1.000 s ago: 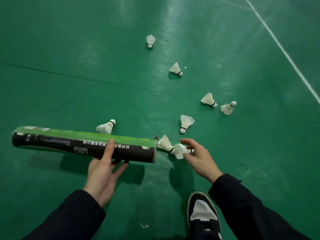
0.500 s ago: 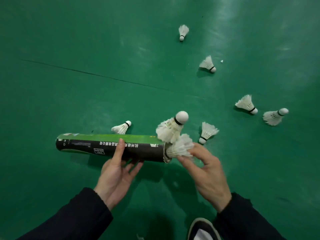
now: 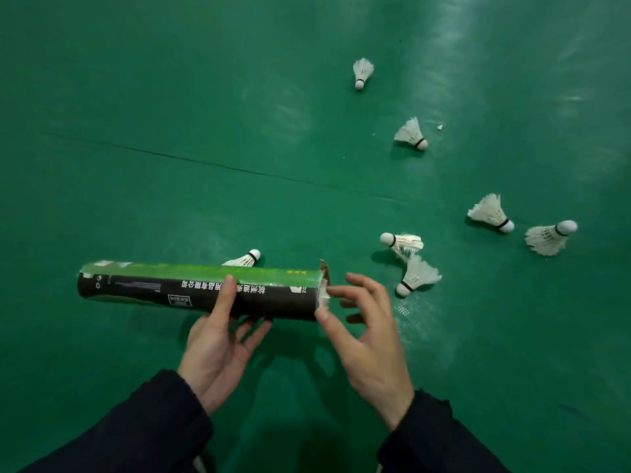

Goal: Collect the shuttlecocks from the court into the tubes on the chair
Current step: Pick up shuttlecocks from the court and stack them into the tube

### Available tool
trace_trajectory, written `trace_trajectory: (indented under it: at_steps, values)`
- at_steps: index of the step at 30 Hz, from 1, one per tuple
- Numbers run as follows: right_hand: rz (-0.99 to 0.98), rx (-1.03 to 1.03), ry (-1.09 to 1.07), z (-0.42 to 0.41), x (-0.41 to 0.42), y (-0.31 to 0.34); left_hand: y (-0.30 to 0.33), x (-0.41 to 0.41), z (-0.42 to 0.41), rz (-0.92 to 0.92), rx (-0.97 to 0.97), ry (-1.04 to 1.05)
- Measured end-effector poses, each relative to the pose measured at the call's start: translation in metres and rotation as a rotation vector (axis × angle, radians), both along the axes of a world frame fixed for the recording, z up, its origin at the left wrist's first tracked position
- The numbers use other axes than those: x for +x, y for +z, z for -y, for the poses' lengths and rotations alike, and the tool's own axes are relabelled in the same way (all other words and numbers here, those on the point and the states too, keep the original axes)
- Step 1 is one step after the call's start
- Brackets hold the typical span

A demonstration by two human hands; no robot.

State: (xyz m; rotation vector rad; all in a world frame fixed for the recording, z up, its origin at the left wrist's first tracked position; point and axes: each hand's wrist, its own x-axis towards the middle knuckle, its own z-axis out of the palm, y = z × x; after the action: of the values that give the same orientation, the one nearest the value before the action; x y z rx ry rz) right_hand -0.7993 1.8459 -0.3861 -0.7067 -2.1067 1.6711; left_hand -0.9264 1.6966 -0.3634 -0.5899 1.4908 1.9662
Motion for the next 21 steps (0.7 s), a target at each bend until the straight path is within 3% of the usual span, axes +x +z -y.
trace_trajectory:
  at_steps: [2,7,8,12,14,18,21]
  values:
    - [-0.034,0.107,-0.092,-0.002,0.004,-0.002,-0.009,-0.001,-0.003,0.048,0.015,-0.035]
    - [0.159,-0.002,-0.030,0.007,0.001,-0.018,-0.030,0.004,-0.017,0.094,0.021,-0.158]
    - [0.211,-0.060,-0.003,0.007,-0.001,-0.019,-0.033,0.004,-0.019,0.102,0.015,-0.175]
    - [0.294,-0.645,0.313,-0.009,0.002,-0.006,-0.042,0.007,-0.016,0.118,-0.009,-0.253]
    - [0.243,-0.678,0.294,-0.006,0.002,-0.002,-0.044,0.004,-0.012,0.119,0.013,-0.247]
    - [0.154,-0.634,0.015,0.007,-0.013,-0.010,-0.044,-0.005,-0.009,0.087,0.049,-0.178]
    - [0.233,-0.732,0.139,0.005,-0.016,-0.010,-0.045,-0.002,-0.008,0.069,0.041,-0.169]
